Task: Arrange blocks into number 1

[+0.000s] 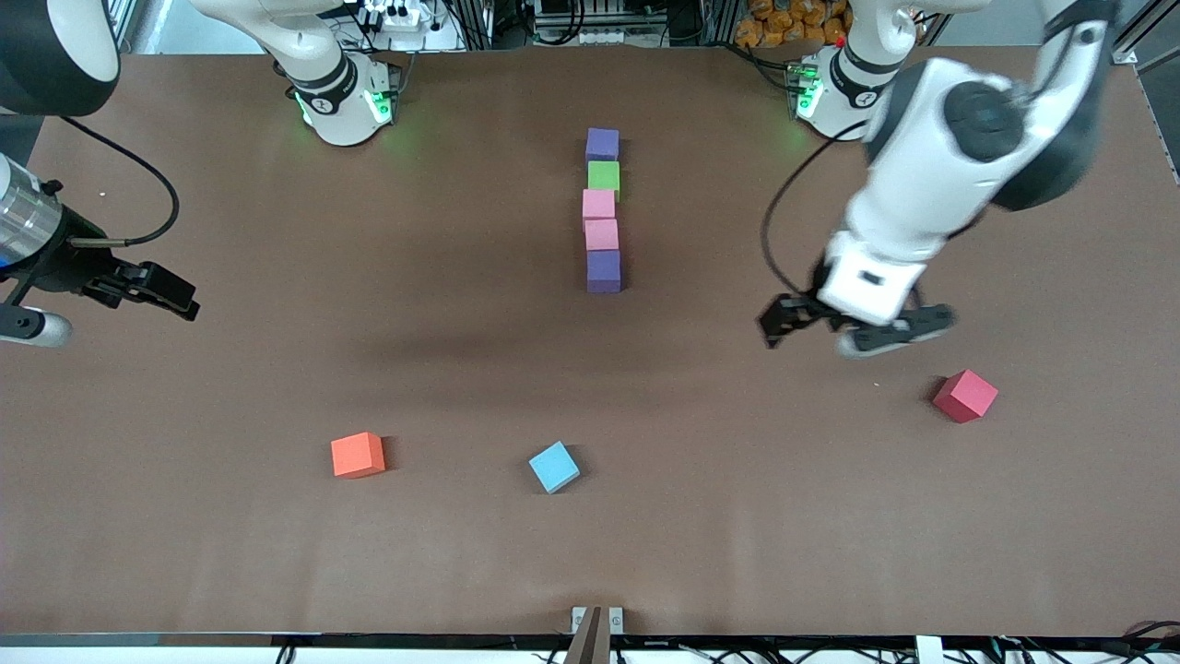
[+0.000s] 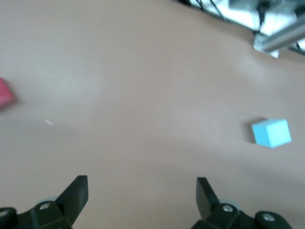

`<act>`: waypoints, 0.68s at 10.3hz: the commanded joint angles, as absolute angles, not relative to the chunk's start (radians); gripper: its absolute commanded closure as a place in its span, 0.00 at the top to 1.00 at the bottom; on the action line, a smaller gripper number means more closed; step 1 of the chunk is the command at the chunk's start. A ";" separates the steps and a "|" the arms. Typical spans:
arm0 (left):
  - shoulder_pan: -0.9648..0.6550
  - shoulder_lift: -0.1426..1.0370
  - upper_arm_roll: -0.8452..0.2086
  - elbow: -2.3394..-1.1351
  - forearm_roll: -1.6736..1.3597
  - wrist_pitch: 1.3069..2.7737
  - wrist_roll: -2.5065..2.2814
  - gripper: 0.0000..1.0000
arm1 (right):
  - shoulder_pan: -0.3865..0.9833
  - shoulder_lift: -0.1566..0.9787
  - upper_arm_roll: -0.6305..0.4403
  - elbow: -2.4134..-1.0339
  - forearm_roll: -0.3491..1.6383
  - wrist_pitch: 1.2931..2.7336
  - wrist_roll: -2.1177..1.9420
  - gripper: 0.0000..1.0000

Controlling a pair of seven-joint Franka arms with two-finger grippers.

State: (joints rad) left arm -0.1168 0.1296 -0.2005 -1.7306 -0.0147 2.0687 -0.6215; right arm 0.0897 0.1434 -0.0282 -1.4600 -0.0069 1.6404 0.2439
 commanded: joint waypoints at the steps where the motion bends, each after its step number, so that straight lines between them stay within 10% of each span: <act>1: -0.003 0.040 -0.195 -1.747 0.008 1.990 -0.464 1.00 | 0.075 0.156 -0.018 -1.433 -0.012 1.628 0.233 1.00; 7: 0.052 0.011 -0.091 -1.540 0.003 1.608 -0.313 1.00 | 0.072 0.156 -0.018 -1.433 -0.014 1.628 0.233 1.00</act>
